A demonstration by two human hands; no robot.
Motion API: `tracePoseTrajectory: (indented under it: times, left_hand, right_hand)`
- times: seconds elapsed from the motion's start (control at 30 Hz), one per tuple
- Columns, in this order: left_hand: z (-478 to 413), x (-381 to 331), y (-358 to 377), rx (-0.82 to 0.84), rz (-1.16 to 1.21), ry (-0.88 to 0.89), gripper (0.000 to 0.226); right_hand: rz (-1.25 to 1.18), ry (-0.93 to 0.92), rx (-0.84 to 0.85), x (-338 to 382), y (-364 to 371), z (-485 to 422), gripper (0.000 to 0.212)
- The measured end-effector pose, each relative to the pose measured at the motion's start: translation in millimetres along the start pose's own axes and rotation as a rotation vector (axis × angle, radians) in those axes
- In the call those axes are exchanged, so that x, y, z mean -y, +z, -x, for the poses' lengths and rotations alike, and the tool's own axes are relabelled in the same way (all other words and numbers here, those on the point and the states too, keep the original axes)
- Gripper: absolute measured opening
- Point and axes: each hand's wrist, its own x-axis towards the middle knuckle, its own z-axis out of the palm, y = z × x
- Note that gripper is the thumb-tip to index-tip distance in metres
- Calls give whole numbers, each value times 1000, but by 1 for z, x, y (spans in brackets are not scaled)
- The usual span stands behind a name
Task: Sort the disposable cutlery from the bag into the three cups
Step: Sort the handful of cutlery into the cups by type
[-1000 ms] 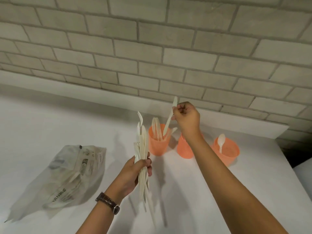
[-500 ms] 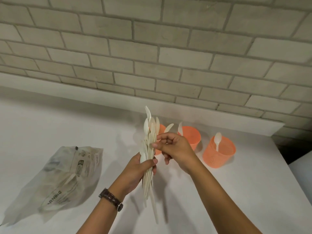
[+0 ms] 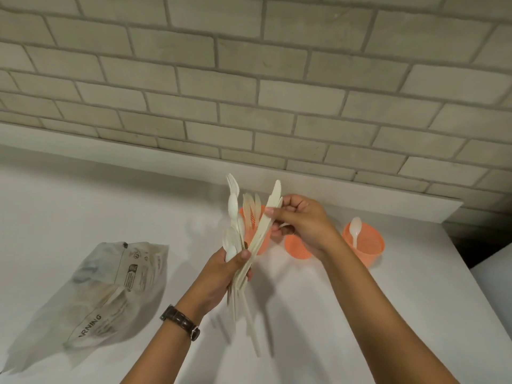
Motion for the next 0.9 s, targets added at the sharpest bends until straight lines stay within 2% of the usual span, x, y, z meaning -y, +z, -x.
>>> tracePoseTrajectory:
  times: [0.1,0.2,0.3,0.37,0.47,0.53,0.63,0.73,0.83,0.9]
  left_hand:
    - [0,3,-16,-72,-22,-22,44]
    - [2,8,-30,-154,-69,-71,53]
    - [4,11,-32,-190,-70,-79,49]
    - [5,11,-29,-195,-71,-67,40]
    - [5,10,-24,-193,-105,-36,23]
    - [5,7,-21,-186,-171,-12,19]
    - [4,3,-14,-191,-253,9,18]
    - [2,1,-6,-197,-307,19,21]
    - [-3,0,4,-203,-321,32,20]
    - [-5,0,12,-198,-345,38,22]
  right_hand:
    - [-26,-85,-104,25,-12,-14,7]
    - [-26,-221,-283,48,-26,-31,11]
    - [49,-319,-412,50,-28,-52,24]
    - [158,-307,-455,33,-21,-68,28]
    - [346,-149,-407,-8,-9,-83,31]
    - [356,-19,-330,-28,-4,-82,31]
    - [413,-76,-371,-34,-4,-73,40]
    - [377,-198,-394,-16,-2,-49,24]
    - [274,-157,-279,-6,2,-11,16]
    - [309,-86,-188,-11,5,11,17]
